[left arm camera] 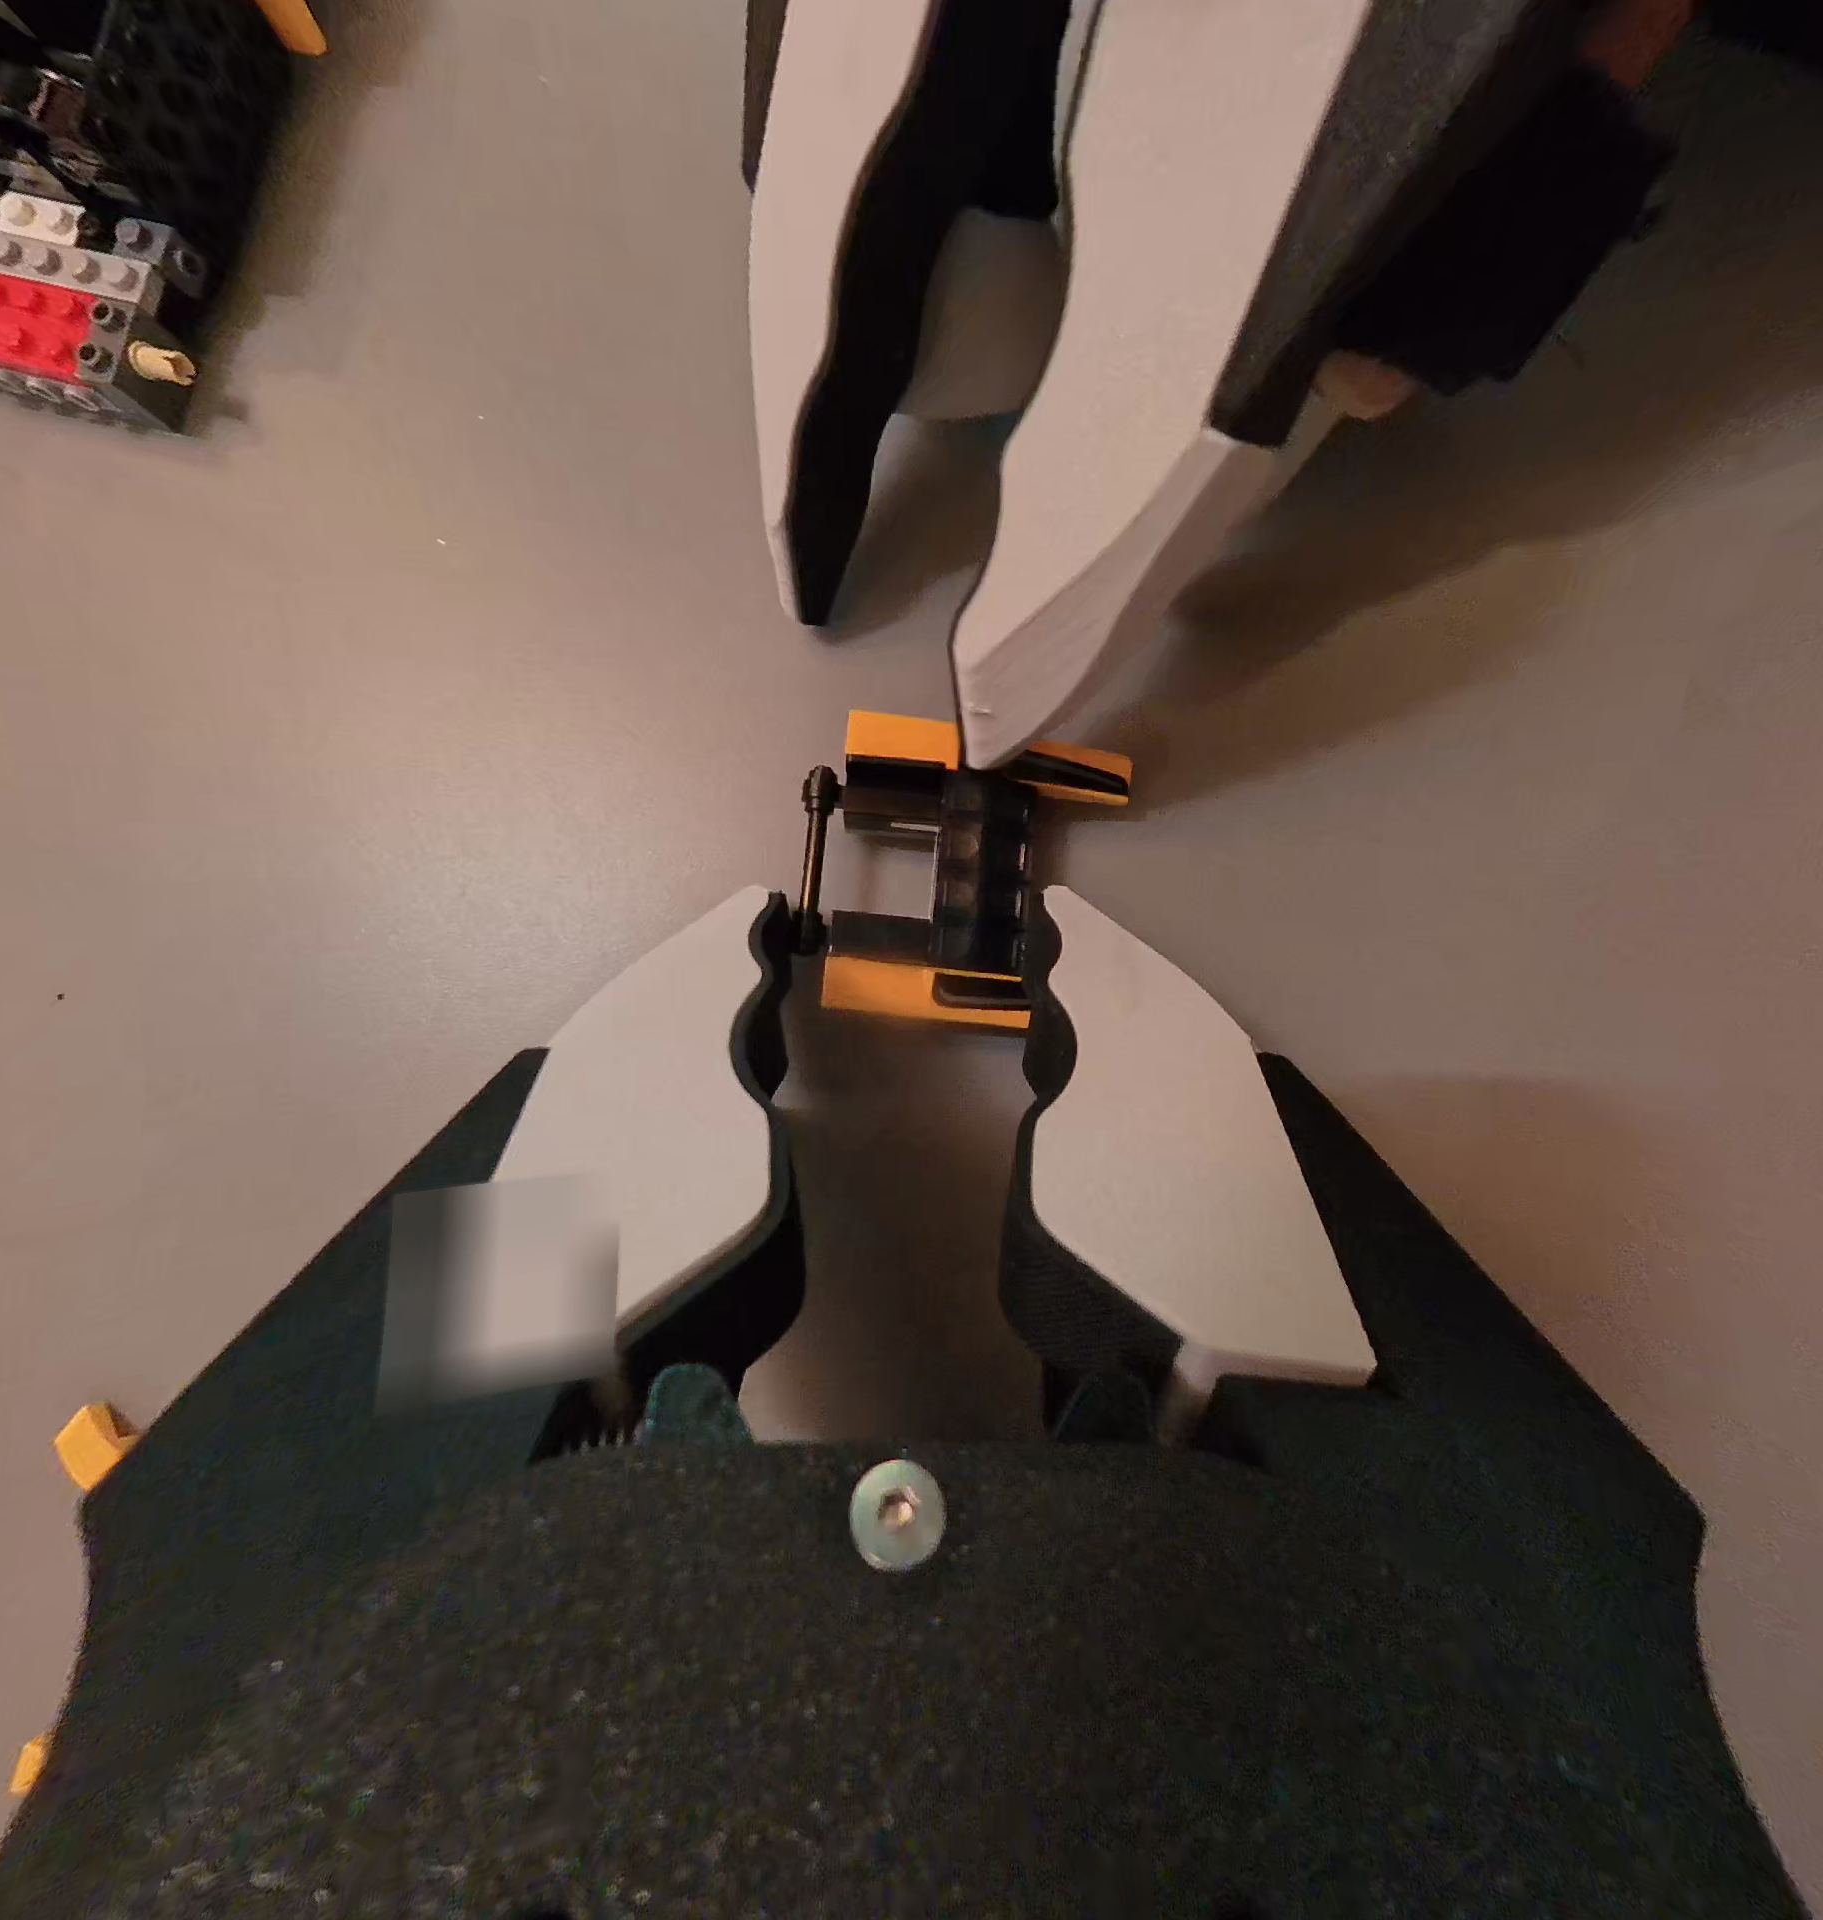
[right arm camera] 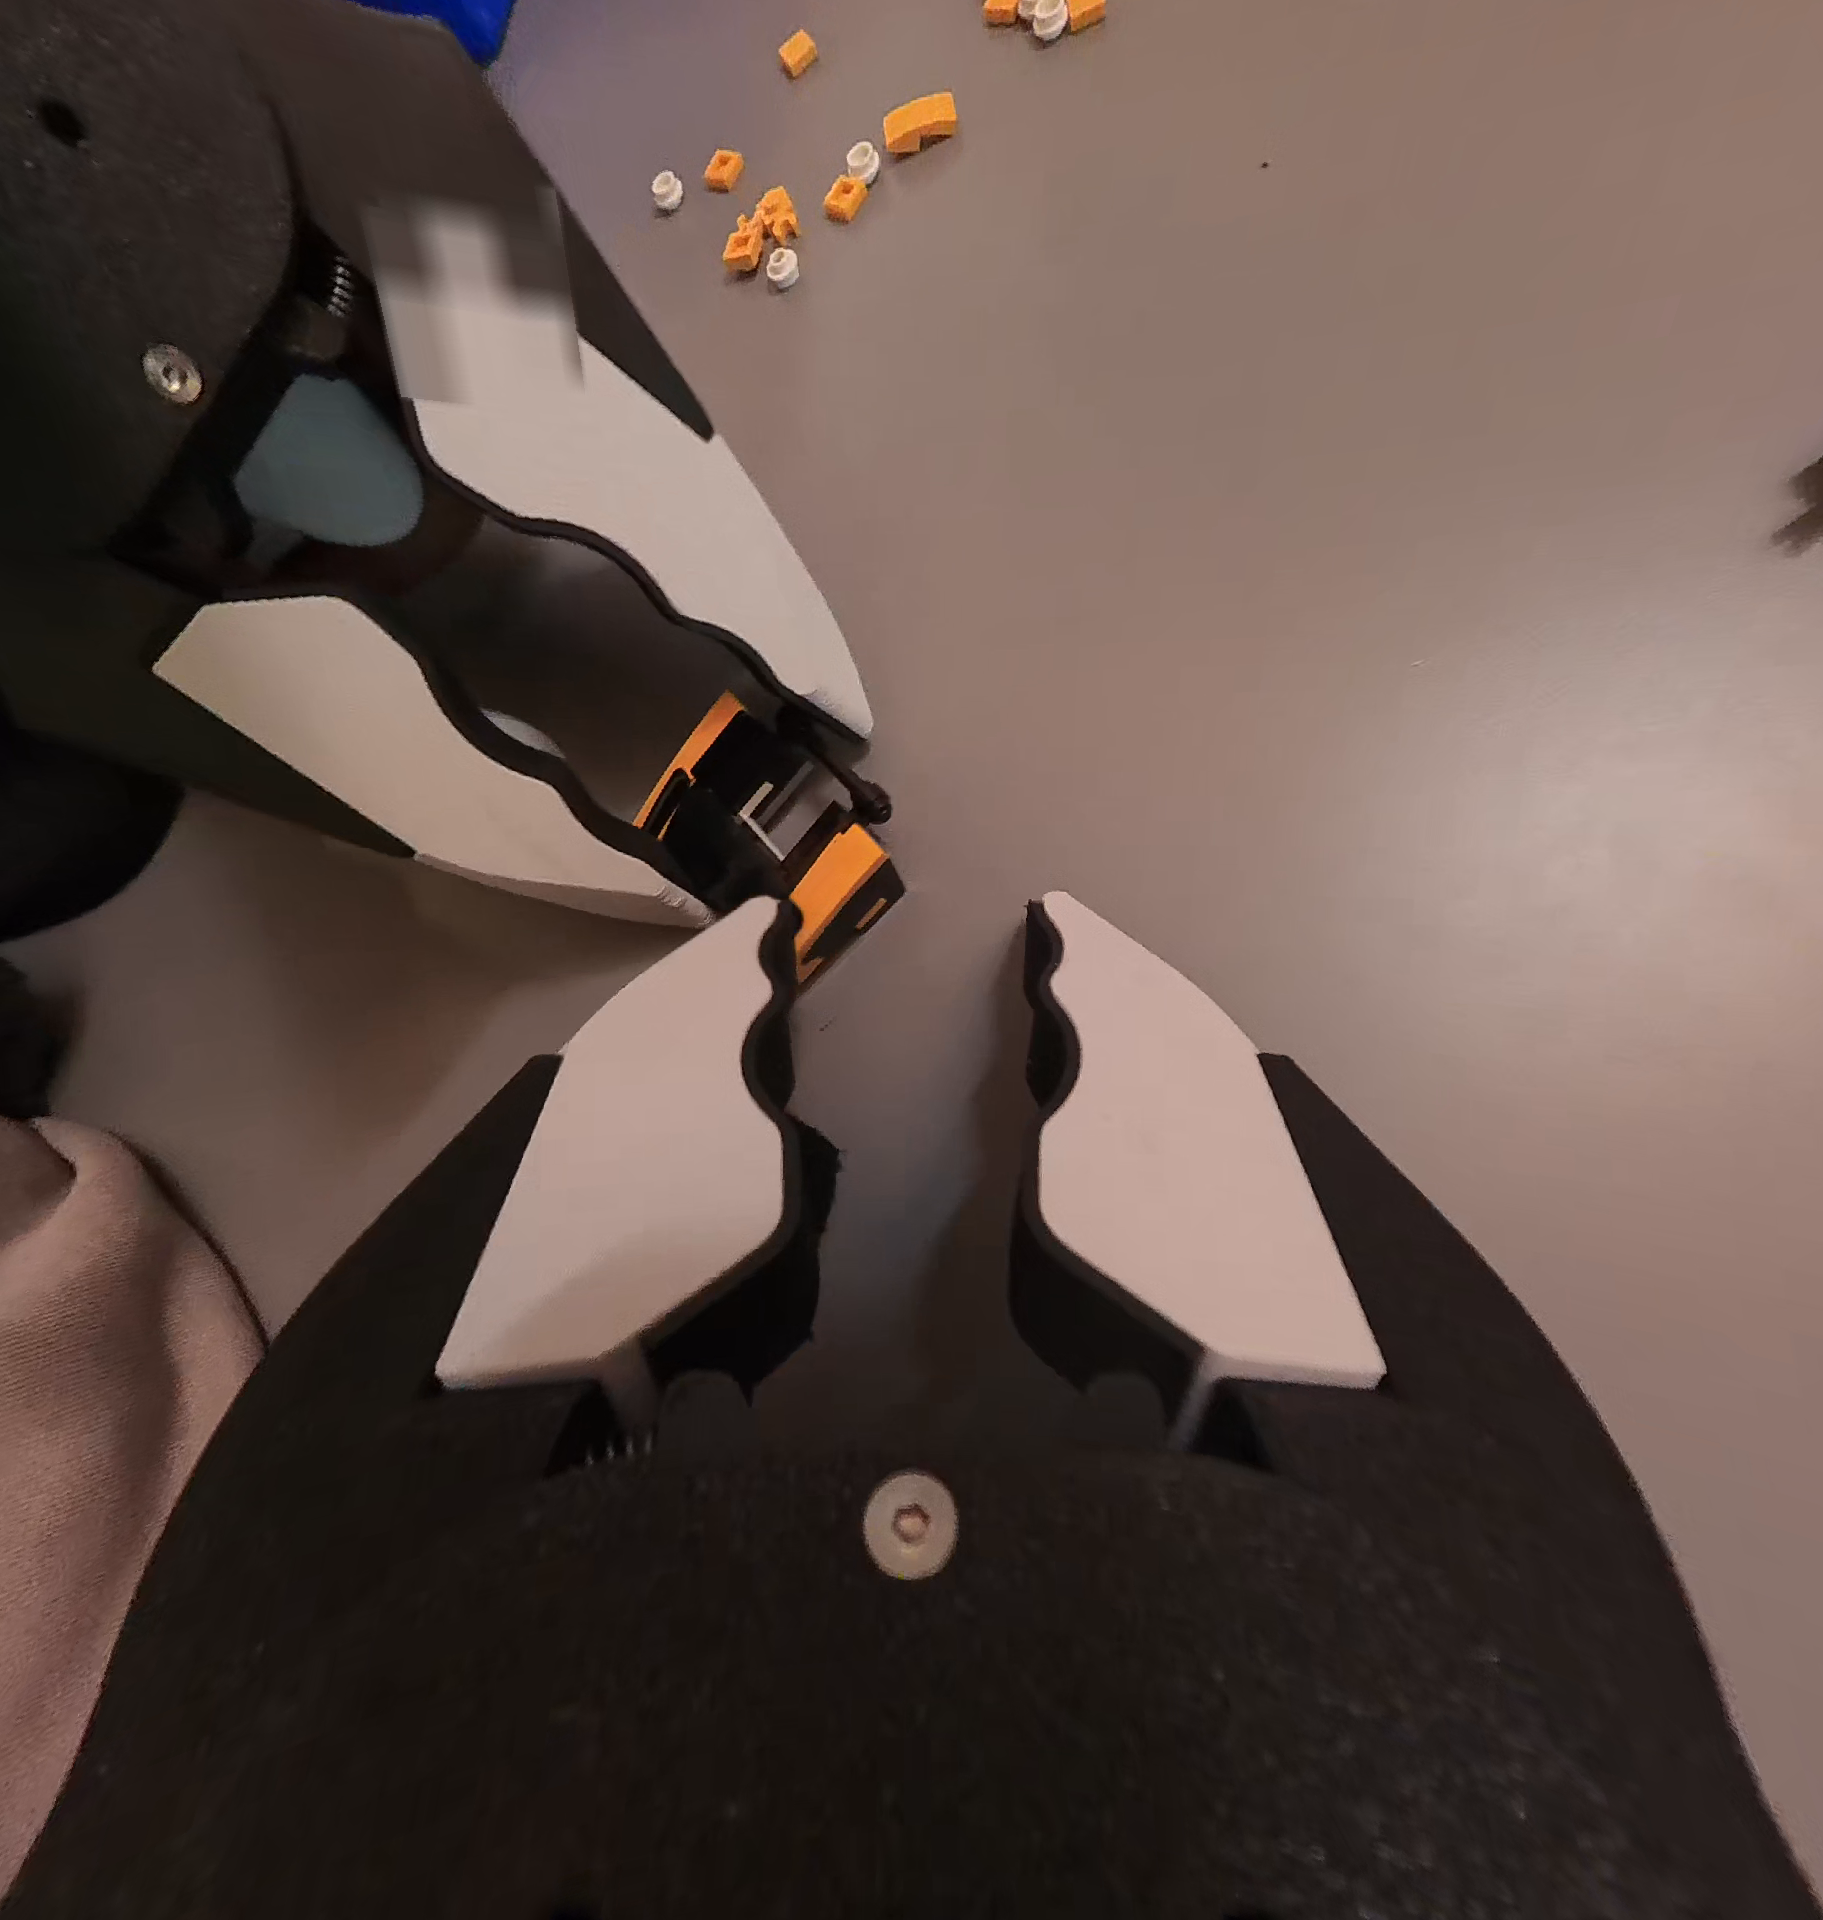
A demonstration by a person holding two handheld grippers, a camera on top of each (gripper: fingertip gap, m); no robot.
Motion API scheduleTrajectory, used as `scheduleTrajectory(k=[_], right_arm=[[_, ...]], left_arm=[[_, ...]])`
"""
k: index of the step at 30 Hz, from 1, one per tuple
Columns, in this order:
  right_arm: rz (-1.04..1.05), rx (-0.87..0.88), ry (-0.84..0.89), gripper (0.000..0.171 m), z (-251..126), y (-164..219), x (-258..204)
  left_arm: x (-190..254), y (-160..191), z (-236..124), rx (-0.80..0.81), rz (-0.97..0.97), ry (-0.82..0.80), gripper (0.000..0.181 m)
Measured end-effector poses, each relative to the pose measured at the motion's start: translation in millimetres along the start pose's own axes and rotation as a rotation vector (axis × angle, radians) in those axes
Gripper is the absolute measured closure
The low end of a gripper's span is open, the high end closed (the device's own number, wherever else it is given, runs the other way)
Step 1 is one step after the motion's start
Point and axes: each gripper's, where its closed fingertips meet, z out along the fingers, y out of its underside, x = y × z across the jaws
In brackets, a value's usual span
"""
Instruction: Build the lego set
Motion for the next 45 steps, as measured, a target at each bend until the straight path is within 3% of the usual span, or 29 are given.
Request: scheduleTrajectory(k=[15, 16, 17, 19, 22, 25, 30, 32, 38, 45], right_arm=[[0.069, 0.005, -0.030, 0.127, 7, -16, 15], [0.068, 0.007, -0.020, 0.128, 8, -17, 16], [0.056, 0.006, 0.054, 0.143, 9, -17, 25], [0.000, 0.016, 0.101, 0.144, 13, -19, 28], [0.011, 0.149, 0.034, 0.136, -2, -40, 14], [-0.042, 0.273, 0.047, 0.142, -30, -52, 12], [-0.241, 0.302, 0.070, 0.147, -45, -31, -3], [-0.330, 0.302, 0.088, 0.146, -45, -22, -7], [-0.531, 0.295, 0.156, 0.137, -44, -11, -17], [-0.507, 0.237, 0.189, 0.134, -25, -6, -9]], left_arm=[[-2, 1, -2, -0.014, 0.018, -0.031, 0.138], [-2, 1, -2, -0.014, 0.016, -0.029, 0.138], [-1, 0, -1, -0.004, 0.021, -0.025, 0.139], [1, -2, 0, -0.001, 0.038, -0.029, 0.138], [-4, 1, -2, -0.004, 0.011, -0.042, 0.138], [-12, 2, -2, 0.026, -0.019, -0.047, 0.139], [-28, -2, 0, 0.106, -0.039, -0.093, 0.138], [-32, -1, 0, 0.122, -0.051, -0.102, 0.122], [-34, 3, -29, 0.231, -0.142, -0.120, 0.116], [-20, 11, -23, 0.195, -0.091, -0.157, 0.116]])
